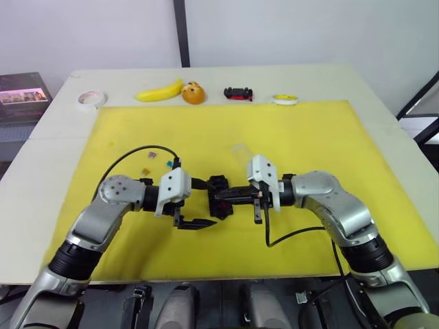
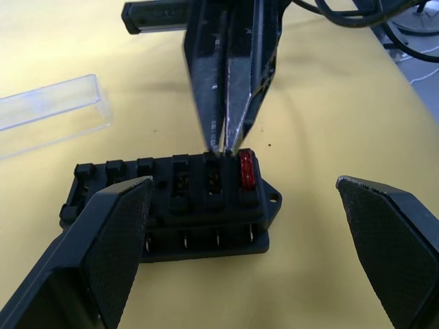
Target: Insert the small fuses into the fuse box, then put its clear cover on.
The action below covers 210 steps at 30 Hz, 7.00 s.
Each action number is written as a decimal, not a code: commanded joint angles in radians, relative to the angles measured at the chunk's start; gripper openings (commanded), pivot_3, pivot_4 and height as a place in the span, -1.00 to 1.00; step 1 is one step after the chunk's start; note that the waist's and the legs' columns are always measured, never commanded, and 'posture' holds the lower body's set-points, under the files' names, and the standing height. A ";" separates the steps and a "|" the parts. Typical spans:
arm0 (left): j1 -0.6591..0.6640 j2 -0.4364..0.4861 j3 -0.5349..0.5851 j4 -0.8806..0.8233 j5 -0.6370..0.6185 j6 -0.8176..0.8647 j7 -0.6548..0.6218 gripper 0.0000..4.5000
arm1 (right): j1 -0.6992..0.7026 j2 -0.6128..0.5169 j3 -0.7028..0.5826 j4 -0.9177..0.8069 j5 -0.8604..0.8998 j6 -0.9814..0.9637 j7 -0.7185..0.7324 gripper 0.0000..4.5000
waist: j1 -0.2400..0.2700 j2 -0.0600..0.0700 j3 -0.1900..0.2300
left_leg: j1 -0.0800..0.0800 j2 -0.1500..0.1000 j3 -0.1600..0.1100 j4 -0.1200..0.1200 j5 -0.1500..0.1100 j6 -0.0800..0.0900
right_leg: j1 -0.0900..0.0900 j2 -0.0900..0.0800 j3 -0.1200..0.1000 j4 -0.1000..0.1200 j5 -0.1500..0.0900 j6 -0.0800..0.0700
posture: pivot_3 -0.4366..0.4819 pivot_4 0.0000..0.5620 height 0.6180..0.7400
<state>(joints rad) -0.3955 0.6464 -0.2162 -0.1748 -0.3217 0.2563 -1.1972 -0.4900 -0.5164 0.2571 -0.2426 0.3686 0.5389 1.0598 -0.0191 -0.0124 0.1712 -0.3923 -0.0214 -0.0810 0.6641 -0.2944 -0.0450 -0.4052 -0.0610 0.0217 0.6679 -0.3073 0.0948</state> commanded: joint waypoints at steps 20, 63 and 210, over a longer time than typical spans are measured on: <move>-0.043 -0.001 0.001 -0.024 0.000 0.015 -0.002 1.00 | 0.040 -0.076 0.119 0.041 -0.176 -0.090 -0.018 -0.97 | 0.002 0.000 0.000 | 0.001 0.000 0.000 0.000 0.000 0.000 | 0.001 0.000 0.000 0.000 0.000 0.000 | -0.05 -0.47 1.00; 0.655 0.054 0.936 -0.300 -0.798 0.761 0.562 1.00 | 0.486 -0.376 -0.705 -0.295 0.229 0.180 -0.159 0.99 | 0.005 0.001 0.000 | 0.018 0.002 0.002 0.000 -0.006 0.009 | 0.020 -0.004 0.003 -0.005 -0.001 0.000 | -0.05 -0.47 1.00; 0.020 -0.304 0.788 0.471 -0.981 0.851 1.234 -0.30 | -0.030 -0.196 -0.152 -0.364 0.271 0.323 -0.292 1.00 | 0.027 0.004 -0.003 | 0.005 -0.003 -0.004 -0.001 0.000 -0.001 | 0.008 -0.004 0.000 -0.003 0.000 0.001 | -0.05 -0.47 1.00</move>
<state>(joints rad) -0.4022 0.3563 0.5757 0.2661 -1.3193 1.0885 0.0122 -0.5101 -0.7038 0.1411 -0.5867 0.6333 0.8772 0.7633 0.0077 -0.0080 0.1681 -0.3868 -0.0244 -0.0847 0.6633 -0.2944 -0.0459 -0.3974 -0.0646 0.0216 0.6647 -0.3069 0.0958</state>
